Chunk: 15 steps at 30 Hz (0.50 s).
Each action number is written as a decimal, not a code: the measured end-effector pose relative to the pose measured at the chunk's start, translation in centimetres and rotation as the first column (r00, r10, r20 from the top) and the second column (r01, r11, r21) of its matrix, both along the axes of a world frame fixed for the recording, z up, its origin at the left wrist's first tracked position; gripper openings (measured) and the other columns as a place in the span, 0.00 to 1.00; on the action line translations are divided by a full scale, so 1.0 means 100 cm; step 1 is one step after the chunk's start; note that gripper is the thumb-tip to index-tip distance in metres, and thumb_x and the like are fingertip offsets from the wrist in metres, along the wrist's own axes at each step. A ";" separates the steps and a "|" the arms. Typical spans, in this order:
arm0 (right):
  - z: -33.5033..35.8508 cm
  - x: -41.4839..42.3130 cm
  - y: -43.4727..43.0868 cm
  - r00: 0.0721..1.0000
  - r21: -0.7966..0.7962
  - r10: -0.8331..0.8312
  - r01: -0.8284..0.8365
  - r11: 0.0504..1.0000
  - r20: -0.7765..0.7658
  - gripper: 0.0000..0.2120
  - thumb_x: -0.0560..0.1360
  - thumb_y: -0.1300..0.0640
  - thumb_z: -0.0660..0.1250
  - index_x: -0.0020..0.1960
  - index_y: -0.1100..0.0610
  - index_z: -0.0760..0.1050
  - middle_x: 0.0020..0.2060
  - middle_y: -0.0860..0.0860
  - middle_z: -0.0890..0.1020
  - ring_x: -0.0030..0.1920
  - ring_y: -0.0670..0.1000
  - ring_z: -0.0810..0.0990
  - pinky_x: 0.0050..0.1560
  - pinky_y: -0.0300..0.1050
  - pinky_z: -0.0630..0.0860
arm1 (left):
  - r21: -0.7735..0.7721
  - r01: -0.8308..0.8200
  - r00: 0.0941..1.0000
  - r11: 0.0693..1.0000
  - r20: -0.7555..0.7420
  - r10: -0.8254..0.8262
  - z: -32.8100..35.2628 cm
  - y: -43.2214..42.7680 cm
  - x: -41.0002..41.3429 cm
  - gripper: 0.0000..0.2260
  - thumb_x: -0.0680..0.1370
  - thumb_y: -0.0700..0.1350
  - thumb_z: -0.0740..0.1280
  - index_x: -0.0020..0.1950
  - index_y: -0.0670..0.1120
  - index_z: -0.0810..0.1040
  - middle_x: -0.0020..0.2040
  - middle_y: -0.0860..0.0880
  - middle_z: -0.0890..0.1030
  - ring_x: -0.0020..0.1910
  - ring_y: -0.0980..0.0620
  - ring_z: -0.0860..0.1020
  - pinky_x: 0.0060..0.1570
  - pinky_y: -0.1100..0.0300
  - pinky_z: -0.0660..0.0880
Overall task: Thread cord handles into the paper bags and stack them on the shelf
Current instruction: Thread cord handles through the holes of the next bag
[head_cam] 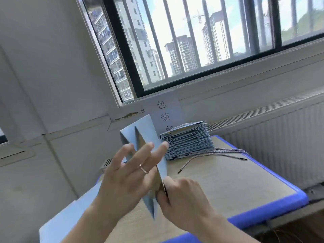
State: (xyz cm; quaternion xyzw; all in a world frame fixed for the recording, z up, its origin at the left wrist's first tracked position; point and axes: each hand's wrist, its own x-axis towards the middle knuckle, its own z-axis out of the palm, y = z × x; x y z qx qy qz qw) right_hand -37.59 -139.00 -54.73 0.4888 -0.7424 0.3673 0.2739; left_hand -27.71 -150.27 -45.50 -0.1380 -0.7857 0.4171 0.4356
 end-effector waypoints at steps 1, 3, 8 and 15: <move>-0.009 -0.004 -0.001 1.000 0.030 -0.007 0.006 1.000 0.014 0.13 0.71 0.48 0.59 0.31 0.50 0.60 0.19 0.50 0.70 0.18 0.53 0.68 0.23 0.42 0.51 | 0.111 -0.002 0.996 0.994 -0.083 0.012 -0.010 0.004 -0.001 0.09 0.71 0.36 0.72 0.33 0.48 0.79 0.68 0.50 0.77 0.61 0.46 0.73 0.59 0.50 0.70; -0.022 -0.010 -0.003 0.998 0.167 -0.034 0.024 0.986 0.059 0.11 0.70 0.47 0.58 0.31 0.51 0.64 0.21 0.49 0.72 0.20 0.53 0.70 0.23 0.43 0.52 | 0.327 0.021 0.974 0.945 -0.221 0.055 -0.036 0.009 -0.005 0.05 0.72 0.40 0.72 0.41 0.50 0.84 0.72 0.46 0.72 0.64 0.42 0.72 0.63 0.51 0.68; -0.026 -0.019 -0.011 0.984 0.280 0.113 -0.148 0.949 0.139 0.16 0.76 0.45 0.53 0.51 0.55 0.70 0.46 0.57 0.80 0.45 0.64 0.77 0.38 0.51 0.69 | 0.680 0.232 0.922 0.696 -0.383 0.067 -0.075 0.012 -0.026 0.13 0.74 0.41 0.63 0.47 0.45 0.88 0.74 0.36 0.64 0.69 0.39 0.66 0.58 0.57 0.68; 0.006 -0.037 0.008 0.870 0.436 0.387 -0.488 0.756 0.304 0.11 0.79 0.43 0.61 0.50 0.50 0.74 0.44 0.47 0.79 0.47 0.48 0.78 0.48 0.46 0.74 | 0.876 0.353 0.887 0.330 -0.426 0.181 -0.085 0.007 -0.040 0.17 0.72 0.48 0.58 0.45 0.45 0.86 0.40 0.39 0.81 0.34 0.41 0.78 0.36 0.64 0.66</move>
